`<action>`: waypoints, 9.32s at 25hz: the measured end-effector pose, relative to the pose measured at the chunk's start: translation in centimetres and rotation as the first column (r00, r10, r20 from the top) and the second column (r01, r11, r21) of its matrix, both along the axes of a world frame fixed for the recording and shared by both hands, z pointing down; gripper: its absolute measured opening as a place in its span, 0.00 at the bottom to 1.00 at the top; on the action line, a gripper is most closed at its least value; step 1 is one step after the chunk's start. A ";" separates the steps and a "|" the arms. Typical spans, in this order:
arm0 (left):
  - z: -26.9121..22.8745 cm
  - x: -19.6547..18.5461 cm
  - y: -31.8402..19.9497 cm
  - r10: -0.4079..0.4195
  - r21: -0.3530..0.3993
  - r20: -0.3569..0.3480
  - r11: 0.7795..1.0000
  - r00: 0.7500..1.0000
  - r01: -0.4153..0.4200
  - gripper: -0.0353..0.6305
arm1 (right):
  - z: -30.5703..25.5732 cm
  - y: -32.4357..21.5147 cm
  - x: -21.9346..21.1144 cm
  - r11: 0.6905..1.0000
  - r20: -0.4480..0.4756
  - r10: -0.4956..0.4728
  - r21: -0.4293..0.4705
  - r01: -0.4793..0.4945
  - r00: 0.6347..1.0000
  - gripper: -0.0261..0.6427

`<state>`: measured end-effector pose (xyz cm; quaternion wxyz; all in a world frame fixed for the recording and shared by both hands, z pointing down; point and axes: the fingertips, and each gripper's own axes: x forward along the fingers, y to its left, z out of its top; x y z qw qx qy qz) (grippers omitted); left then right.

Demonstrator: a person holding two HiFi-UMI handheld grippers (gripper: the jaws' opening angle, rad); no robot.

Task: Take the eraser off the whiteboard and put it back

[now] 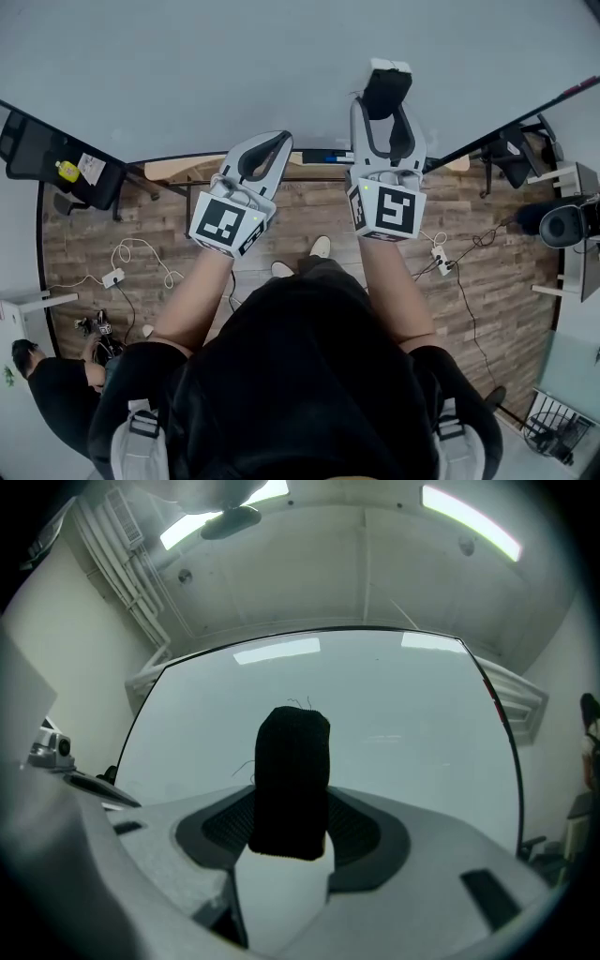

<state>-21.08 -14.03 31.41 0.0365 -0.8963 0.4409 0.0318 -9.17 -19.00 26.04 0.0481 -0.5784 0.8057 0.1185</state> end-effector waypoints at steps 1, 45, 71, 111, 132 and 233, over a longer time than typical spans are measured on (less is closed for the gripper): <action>0.0 0.2 0.3 0.000 0.002 -0.001 1.000 1.000 0.000 0.04 | 0.0 0.4 0.2 1.000 0.001 -0.005 0.000 0.005 1.000 0.38; 0.5 10.1 7.7 -0.021 -0.009 0.034 1.000 0.999 0.021 0.04 | 3.9 11.5 10.1 0.864 0.041 -0.502 -0.023 0.503 0.864 0.38; 1.9 14.2 5.7 -0.021 -0.007 0.035 1.000 0.999 0.021 0.04 | 5.9 10.1 14.7 0.902 0.060 -0.428 -0.043 0.430 0.902 0.38; 14.5 19.6 -9.9 -0.008 -0.062 -0.019 0.998 1.000 0.007 0.04 | 21.5 -4.7 18.9 0.978 0.024 -0.104 -0.176 0.107 0.994 0.38; 20.0 20.9 -13.1 0.078 -0.155 0.004 0.985 0.997 -0.077 0.04 | 29.8 -9.9 19.5 0.953 0.022 0.026 -0.302 -0.018 0.999 0.38; 5.7 24.8 7.5 0.105 -0.065 0.039 0.993 0.994 -0.102 0.04 | 10.4 12.6 19.8 0.822 0.105 -0.536 -0.158 0.546 0.837 0.04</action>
